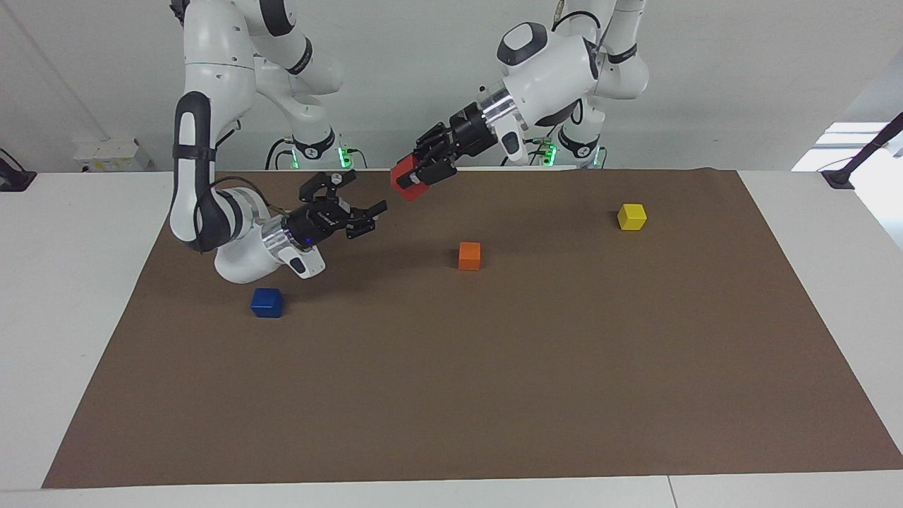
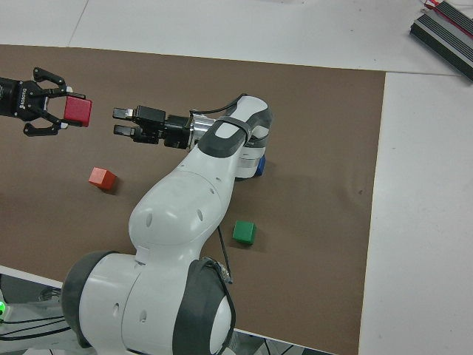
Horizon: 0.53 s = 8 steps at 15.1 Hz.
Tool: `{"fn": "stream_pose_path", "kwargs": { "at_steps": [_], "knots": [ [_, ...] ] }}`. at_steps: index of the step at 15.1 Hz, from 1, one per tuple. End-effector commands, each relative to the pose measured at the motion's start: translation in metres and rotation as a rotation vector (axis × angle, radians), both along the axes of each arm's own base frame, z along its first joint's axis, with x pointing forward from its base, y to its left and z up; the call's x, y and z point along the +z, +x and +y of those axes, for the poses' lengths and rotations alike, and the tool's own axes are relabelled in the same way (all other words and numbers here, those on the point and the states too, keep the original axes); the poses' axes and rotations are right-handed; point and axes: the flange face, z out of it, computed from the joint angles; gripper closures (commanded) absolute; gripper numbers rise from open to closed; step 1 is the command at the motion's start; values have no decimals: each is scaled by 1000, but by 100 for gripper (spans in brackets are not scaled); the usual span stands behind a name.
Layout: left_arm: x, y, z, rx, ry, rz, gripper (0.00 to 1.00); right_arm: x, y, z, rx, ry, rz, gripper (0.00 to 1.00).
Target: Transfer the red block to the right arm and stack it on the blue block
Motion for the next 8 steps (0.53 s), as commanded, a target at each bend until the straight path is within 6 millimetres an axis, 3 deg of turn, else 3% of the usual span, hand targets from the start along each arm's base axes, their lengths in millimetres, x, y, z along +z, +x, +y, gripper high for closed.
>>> {"fn": "stream_pose_path", "kwargs": {
  "at_steps": [1, 4, 8],
  "knots": [
    [-7, -8, -12, 40, -9, 3, 100, -2, -3, 2, -36, 3, 9, 0],
    [-17, -14, -23, 32, -1, -3, 100, -1, -3, 4, -37, 1, 8, 0],
    [-17, -2, -29, 83, -14, -28, 100, -4, -3, 5, -42, -9, 14, 0]
  ]
}}
